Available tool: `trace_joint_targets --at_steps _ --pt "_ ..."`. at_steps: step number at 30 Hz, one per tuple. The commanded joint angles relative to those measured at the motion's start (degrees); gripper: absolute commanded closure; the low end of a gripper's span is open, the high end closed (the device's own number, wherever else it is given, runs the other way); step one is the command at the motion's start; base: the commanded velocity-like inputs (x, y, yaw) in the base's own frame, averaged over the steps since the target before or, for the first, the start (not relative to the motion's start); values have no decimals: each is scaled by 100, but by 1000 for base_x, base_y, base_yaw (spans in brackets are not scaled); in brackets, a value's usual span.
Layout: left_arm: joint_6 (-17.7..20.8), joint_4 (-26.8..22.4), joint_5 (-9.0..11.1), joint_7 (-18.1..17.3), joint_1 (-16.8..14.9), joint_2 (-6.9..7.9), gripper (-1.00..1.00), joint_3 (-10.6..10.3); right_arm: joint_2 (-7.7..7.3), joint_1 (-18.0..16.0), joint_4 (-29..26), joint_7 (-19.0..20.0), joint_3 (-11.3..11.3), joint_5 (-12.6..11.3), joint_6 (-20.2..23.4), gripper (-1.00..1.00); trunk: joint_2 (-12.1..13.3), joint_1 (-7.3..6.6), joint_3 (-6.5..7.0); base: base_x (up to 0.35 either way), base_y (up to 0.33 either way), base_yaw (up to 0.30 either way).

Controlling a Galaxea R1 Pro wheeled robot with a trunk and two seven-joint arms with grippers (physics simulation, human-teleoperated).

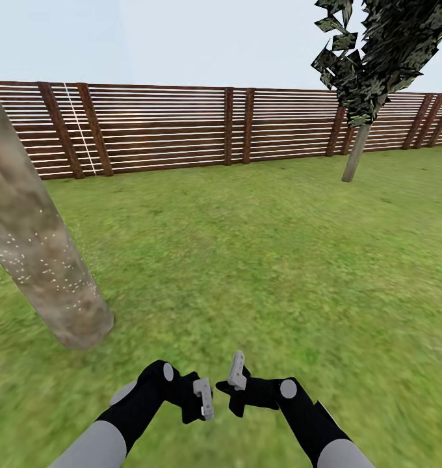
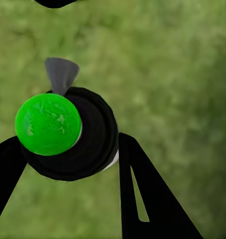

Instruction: In the garden, pick up the pesticide atomizer on the floor and spray pesticide onto both trees until each tree trunk is fully covered.

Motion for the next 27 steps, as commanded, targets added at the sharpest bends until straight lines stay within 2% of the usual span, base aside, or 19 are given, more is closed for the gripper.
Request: trace_joint_targets --at_steps 1,11,19,27 --pt "30 -11 -16 14 -1 0 100 -3 2 -2 -6 3 -7 54 -32 100 -2 -1 -5 0 0 0" --pt "10 -11 8 20 -1 -7 100 4 2 -2 -6 3 -7 54 -29 100 -2 -1 -5 0 0 0" --pt "-7 -14 14 20 -1 -110 100 27 2 -2 -6 3 -7 54 -30 100 -2 -1 -5 0 0 0" --pt "-8 -16 14 20 -1 -123 100 37 2 -2 -6 3 -7 54 -28 100 -2 -1 -5 0 0 0"
